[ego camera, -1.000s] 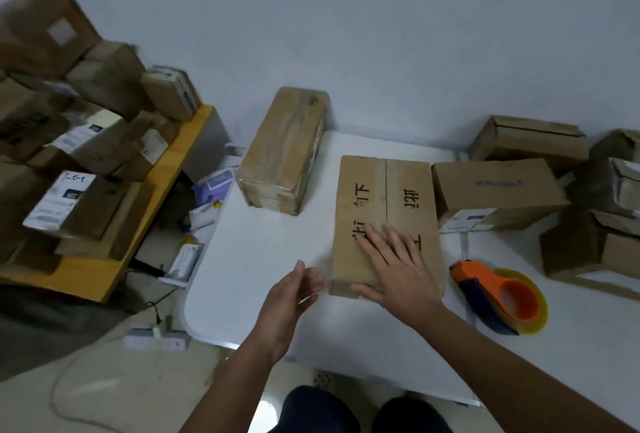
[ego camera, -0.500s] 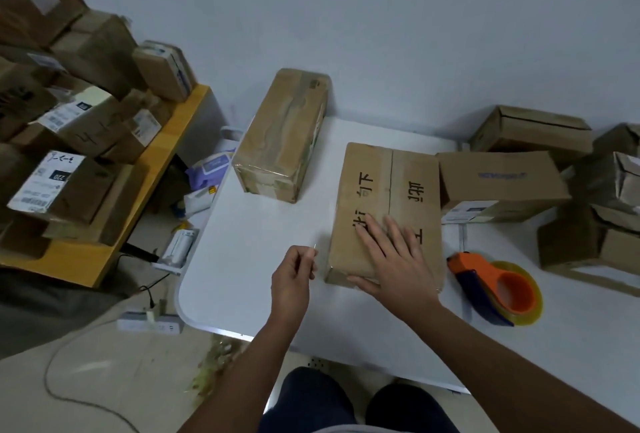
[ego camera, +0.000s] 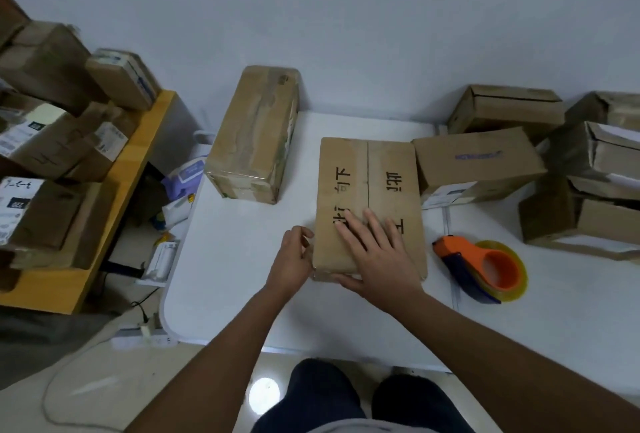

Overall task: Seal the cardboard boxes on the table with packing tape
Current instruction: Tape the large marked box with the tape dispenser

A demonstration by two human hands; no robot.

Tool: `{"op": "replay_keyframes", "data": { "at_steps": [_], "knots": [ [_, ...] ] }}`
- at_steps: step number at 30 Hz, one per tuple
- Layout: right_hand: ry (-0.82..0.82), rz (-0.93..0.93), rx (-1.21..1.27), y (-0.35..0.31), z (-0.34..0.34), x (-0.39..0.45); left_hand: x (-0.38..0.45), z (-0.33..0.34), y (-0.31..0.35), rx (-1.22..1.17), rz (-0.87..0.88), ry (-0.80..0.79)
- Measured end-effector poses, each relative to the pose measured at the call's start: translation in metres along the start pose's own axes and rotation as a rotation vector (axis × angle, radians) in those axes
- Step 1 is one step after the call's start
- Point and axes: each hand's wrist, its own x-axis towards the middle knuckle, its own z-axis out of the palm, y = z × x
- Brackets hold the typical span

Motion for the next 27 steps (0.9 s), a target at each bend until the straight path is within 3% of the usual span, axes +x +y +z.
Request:
{"op": "replay_keyframes", "data": {
  "at_steps": [2, 4, 7, 10, 14, 17, 24, 27],
  "knots": [
    [0.0, -0.002, 0.004, 0.0, 0.001, -0.001, 0.011, 0.001, -0.007, 0.19, -0.014, -0.118],
    [0.009, -0.005, 0.009, 0.002, 0.0, -0.001, 0.008, -0.005, -0.008, 0.18, -0.069, -0.097],
    [0.021, -0.005, 0.006, 0.002, 0.002, -0.001, -0.025, -0.026, -0.002, -0.135, -0.215, 0.051],
    [0.03, -0.004, -0.007, 0.001, 0.002, -0.001, -0.059, -0.034, 0.024, -0.367, -0.187, 0.072],
    [0.01, -0.002, -0.018, 0.001, 0.003, 0.0, -0.079, 0.001, 0.066, 0.13, -0.033, -0.012],
    [0.012, -0.006, -0.03, 0.001, 0.003, 0.001, -0.076, -0.002, 0.06, 0.275, 0.041, -0.059],
    [-0.014, -0.012, -0.007, 0.002, 0.002, 0.0, -0.048, -0.014, 0.041, -0.145, -0.004, -0.183],
    [0.057, -0.034, 0.177, 0.008, -0.007, 0.001, -0.051, -0.013, 0.038, -0.208, 0.007, -0.196]
  ]
}}
